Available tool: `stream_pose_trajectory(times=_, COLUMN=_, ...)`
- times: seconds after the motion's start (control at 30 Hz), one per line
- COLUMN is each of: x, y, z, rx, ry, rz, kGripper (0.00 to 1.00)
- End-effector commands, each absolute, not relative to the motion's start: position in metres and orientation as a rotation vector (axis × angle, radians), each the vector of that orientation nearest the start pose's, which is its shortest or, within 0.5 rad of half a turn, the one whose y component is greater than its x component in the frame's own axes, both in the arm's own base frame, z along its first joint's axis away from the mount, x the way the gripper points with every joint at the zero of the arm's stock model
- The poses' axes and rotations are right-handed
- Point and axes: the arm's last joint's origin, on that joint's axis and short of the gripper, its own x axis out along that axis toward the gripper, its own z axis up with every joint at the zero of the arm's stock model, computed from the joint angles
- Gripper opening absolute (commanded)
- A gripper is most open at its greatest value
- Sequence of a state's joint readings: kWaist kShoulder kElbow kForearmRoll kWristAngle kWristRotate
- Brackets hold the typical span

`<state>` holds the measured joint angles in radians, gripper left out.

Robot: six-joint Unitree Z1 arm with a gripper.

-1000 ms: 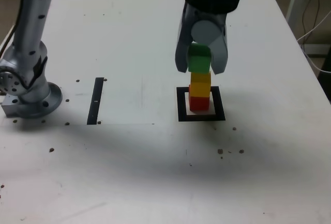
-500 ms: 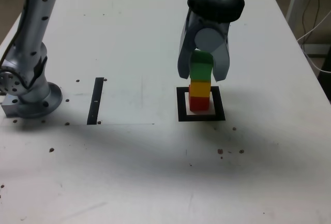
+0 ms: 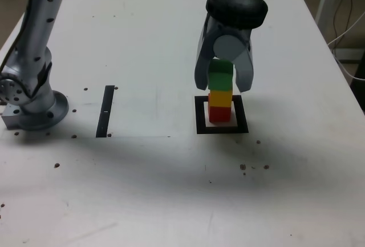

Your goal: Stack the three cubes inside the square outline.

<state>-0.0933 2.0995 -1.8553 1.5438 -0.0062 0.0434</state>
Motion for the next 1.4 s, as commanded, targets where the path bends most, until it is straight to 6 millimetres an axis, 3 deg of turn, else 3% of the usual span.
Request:
stream_pose_trajectory(times=0.0, x=0.375, y=-0.034, z=0.289, rx=0.107, ry=1.796, rz=-0.111, kGripper=0.99)
stream_pose_trajectory(times=0.23, x=0.372, y=-0.033, z=0.293, rx=0.110, ry=1.780, rz=-0.106, kGripper=0.99)
stream_pose_trajectory(times=0.57, x=0.355, y=-0.030, z=0.318, rx=0.133, ry=1.717, rz=-0.084, kGripper=0.99)
stream_pose_trajectory(times=0.97, x=0.301, y=-0.024, z=0.350, rx=0.141, ry=1.673, rz=-0.046, kGripper=0.99)
stream_pose_trajectory(times=1.37, x=0.243, y=-0.017, z=0.348, rx=0.139, ry=1.709, rz=-0.006, kGripper=1.00)
